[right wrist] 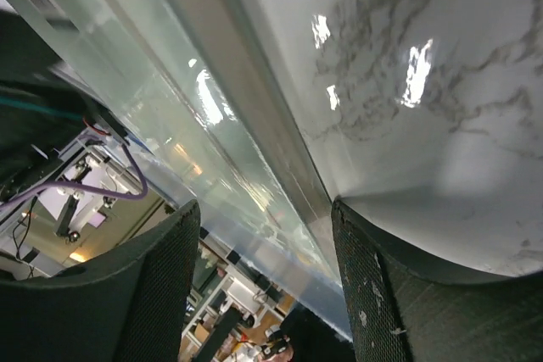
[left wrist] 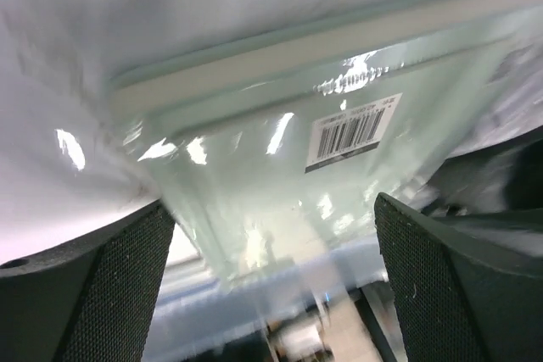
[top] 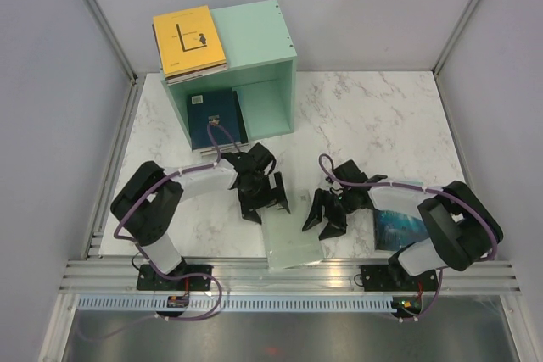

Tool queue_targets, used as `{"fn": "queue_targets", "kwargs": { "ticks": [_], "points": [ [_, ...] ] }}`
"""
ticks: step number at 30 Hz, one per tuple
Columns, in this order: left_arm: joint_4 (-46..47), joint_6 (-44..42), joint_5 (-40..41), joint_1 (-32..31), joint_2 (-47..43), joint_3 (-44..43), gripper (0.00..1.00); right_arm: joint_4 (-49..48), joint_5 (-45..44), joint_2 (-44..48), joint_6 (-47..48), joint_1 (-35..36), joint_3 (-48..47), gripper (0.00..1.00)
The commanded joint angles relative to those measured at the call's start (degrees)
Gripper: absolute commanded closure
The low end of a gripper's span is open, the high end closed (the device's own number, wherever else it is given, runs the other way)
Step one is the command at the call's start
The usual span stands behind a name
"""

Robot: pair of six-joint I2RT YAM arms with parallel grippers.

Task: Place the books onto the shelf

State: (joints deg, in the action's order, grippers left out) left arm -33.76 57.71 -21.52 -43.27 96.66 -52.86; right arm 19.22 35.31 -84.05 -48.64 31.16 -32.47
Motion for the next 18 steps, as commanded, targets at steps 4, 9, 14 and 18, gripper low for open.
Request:
{"fn": "queue_targets", "kwargs": {
  "ticks": [4, 9, 14, 18],
  "points": [
    [5.2, -9.5, 13.8, 0.9, -2.4, -7.3, 0.00, 2.5, -0.3, 2.1, -0.7, 1.2, 2.9, 0.32],
    [3.9, -8.5, 14.4, 0.1, -9.7, -2.6, 0.00, 2.5, -2.1, 2.7, -0.3, 1.2, 2.3, 0.33],
    [3.6, -7.7, 17.8, -0.7, -21.1, 6.6, 0.00, 2.5, -5.2, -0.3, 1.4, 1.1, -1.2, 0.32],
    [4.1, -7.0, 19.5, -0.9, -22.6, 13.0, 0.00, 2.7, -7.5, -1.6, 4.1, -1.2, -4.6, 0.32]
  ]
}}
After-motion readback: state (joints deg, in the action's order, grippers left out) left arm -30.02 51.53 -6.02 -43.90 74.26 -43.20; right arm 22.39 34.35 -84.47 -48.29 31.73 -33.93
